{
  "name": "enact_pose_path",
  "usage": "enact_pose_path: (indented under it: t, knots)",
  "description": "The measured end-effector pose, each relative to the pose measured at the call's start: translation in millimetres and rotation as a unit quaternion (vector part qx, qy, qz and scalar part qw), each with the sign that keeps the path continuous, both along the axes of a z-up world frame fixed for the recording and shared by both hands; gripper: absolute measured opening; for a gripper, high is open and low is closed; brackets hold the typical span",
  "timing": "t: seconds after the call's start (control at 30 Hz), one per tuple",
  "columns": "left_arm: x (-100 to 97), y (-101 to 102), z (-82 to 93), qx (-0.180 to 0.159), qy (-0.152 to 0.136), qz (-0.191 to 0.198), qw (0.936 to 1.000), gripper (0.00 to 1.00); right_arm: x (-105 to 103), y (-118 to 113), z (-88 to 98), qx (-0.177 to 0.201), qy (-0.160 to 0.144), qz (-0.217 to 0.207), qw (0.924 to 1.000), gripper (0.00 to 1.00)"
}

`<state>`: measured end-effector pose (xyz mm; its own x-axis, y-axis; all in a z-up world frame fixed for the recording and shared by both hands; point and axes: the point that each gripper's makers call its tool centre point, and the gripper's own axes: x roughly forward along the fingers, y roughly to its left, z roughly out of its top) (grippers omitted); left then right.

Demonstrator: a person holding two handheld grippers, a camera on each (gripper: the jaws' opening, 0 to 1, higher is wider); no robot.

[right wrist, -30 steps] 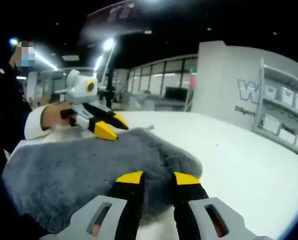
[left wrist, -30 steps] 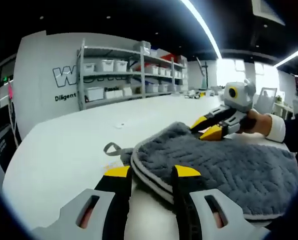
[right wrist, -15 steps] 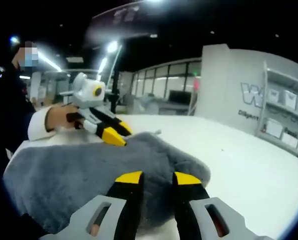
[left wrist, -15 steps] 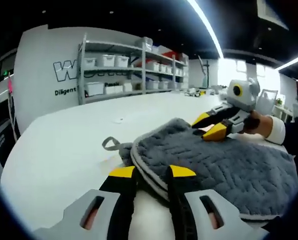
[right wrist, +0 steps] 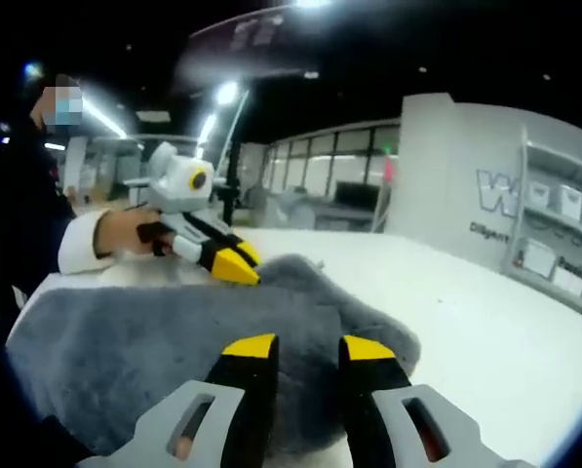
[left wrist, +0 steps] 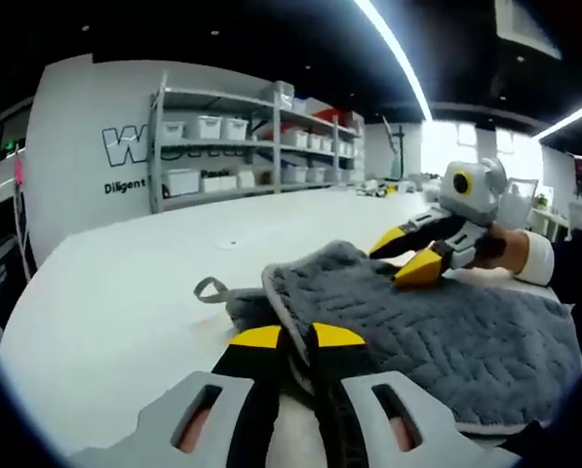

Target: Open the folded towel by lifting each exposed corner and separating the folded layers until the towel lies flat within the target outline without major curled edges

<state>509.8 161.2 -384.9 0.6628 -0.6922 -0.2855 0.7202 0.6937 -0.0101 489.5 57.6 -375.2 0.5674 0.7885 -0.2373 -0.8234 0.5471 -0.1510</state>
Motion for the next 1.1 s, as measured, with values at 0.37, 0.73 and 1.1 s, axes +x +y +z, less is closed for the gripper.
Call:
enact_pose_path:
  t: [0.37,0.73,1.1]
  knots:
    - [-1.1,5,-11.8,-0.016,0.049,0.011,0.9986,0.21,0,-2,0.4,-0.002,-0.001,-0.002,1.0000,0.20]
    - [-5.0,2,3.3,0.023,-0.012,0.010,0.9996,0.09,-3,1,4.8,0.020,0.007,0.004,0.9998,0.20]
    - [-7.0,-4,25.1,0.051,-0.096,0.004,0.9941,0.06,-9,11,21.4,0.144,0.090,0.015,0.9853,0.41]
